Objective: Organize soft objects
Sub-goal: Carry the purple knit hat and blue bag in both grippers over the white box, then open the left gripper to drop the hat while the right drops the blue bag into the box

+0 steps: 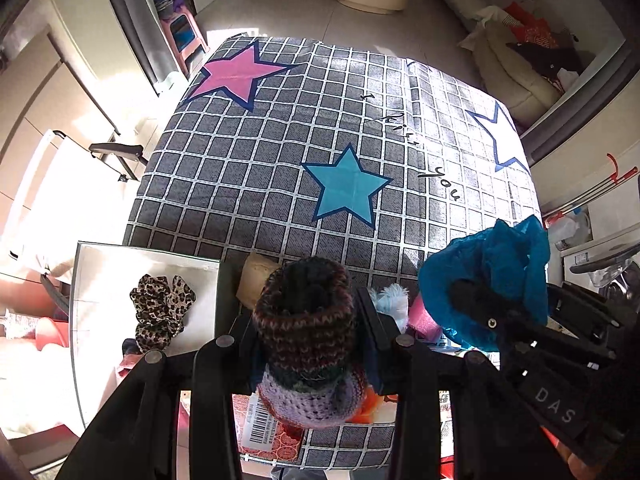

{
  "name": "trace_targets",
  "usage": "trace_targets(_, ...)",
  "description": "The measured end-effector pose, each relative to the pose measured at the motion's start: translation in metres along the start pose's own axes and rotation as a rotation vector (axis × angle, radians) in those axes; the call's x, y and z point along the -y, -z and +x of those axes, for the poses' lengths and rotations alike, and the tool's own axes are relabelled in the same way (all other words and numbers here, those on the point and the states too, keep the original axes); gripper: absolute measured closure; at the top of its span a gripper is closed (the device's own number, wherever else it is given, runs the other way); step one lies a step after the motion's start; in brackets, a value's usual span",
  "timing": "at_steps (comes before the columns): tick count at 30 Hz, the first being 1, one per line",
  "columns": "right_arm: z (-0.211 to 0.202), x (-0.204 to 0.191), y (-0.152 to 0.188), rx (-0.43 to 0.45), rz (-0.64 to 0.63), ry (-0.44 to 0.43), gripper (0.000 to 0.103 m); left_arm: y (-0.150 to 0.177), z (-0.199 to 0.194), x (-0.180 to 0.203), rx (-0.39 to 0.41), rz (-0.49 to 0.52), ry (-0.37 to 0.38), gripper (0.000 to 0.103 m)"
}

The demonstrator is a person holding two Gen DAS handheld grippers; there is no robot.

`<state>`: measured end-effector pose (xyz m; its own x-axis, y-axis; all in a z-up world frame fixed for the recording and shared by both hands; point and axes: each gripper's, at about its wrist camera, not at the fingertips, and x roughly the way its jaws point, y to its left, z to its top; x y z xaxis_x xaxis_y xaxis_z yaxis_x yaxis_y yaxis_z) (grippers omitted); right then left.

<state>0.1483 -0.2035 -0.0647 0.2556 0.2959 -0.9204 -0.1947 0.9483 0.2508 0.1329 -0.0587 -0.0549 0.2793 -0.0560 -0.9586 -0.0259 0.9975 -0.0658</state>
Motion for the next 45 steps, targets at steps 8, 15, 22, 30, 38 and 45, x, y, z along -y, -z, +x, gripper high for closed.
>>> trace_targets(8,0.008,-0.075,0.001,-0.021,-0.143,-0.035,0.071,0.031,-0.016,-0.066,0.018,-0.131,-0.04,0.061)
trace_targets(15,0.02,-0.136,0.011,-0.051,-0.26,-0.067,0.071,0.066,-0.026,-0.115,0.022,-0.225,-0.088,0.061)
trace_targets(22,0.032,-0.188,0.026,-0.083,-0.353,-0.095,0.071,0.11,-0.024,-0.157,-0.008,-0.289,-0.136,0.061)
trace_targets(30,0.048,-0.23,0.049,-0.115,-0.417,-0.109,0.071,0.156,-0.003,-0.189,-0.089,-0.328,-0.171,0.061)
trace_targets(38,0.067,-0.244,0.067,-0.175,-0.447,-0.104,0.071,0.173,0.003,-0.202,-0.13,-0.337,-0.149,0.061)
trace_targets(45,0.079,-0.254,0.071,-0.213,-0.462,-0.104,0.071,0.176,0.005,-0.202,-0.142,-0.326,-0.143,0.061)
